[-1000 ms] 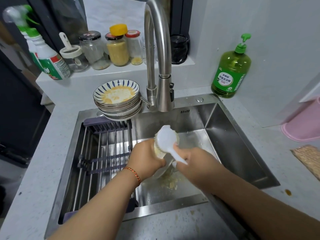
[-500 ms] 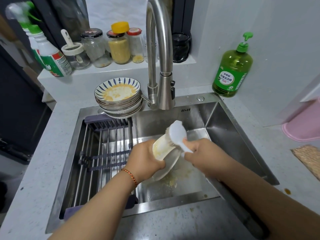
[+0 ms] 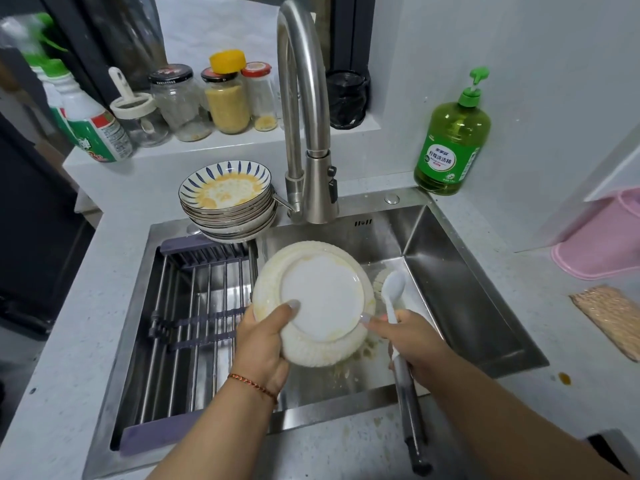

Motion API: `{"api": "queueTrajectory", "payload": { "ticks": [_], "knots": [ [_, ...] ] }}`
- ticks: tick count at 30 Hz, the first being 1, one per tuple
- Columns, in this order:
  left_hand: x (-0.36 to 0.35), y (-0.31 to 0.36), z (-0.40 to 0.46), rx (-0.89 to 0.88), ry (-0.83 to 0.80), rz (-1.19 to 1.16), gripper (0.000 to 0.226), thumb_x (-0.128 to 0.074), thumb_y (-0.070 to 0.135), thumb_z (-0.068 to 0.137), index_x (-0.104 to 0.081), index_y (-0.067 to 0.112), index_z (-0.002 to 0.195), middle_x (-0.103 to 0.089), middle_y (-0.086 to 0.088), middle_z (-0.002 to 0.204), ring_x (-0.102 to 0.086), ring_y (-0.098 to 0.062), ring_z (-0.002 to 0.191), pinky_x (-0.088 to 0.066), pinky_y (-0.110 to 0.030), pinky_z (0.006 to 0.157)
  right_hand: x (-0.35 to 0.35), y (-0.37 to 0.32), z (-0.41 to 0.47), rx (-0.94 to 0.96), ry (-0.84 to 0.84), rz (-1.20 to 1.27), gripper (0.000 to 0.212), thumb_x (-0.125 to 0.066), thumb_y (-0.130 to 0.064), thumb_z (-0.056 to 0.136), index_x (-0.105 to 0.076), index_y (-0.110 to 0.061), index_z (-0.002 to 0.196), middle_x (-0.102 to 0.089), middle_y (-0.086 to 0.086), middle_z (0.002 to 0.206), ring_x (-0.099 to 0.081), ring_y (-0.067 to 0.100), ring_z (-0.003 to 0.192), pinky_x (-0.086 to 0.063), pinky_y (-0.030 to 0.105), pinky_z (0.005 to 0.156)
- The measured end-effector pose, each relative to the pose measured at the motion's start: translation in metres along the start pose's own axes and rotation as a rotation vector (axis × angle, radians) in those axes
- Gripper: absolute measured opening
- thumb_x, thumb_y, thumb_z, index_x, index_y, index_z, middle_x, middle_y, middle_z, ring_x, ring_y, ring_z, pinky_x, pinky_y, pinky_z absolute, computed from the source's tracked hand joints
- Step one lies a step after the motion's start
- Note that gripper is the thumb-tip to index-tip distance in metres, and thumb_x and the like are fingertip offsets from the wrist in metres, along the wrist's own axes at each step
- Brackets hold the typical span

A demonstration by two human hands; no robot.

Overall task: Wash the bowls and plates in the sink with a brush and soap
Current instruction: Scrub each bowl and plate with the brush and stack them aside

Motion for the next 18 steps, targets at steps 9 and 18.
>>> {"api": "queueTrajectory", "payload": {
  "ticks": [9,18],
  "knots": [
    [0.007,-0.008,0.002,0.106,-0.189,0.055,0.065,-0.071,0.000,0.062,-0.057,0.002,0.125,-0.066,-0.021,0.118,-0.063,-0.038,0.109,-0.051,-0.057,0.090,0.004,-0.016,0.000,0.085,-0.065,0.038,0.021,-0.078,-0.013,0.078,-0.061,-0.005,0.087,-0.064,-0.004,0.059,-0.059,0.004,0.049,-0.043,0.017,0.041],
    [0.002,0.019,0.012,0.164,-0.351,0.479,0.068,-0.085,0.009,0.045,-0.065,0.000,0.109,-0.070,-0.022,0.105,-0.069,-0.038,0.094,-0.057,-0.046,0.076,0.020,-0.042,0.009,0.196,-0.074,-0.386,0.045,-0.085,-0.020,0.067,-0.052,-0.015,0.098,-0.059,0.001,0.086,-0.060,0.014,0.071,-0.048,0.026,0.053]
  ]
}}
Point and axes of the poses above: each hand's wrist, its own z-axis towards the middle knuckle, its own x-axis out of the back of the hand, y = z × x, the point moved 4 cm from there along z, towards the middle knuckle
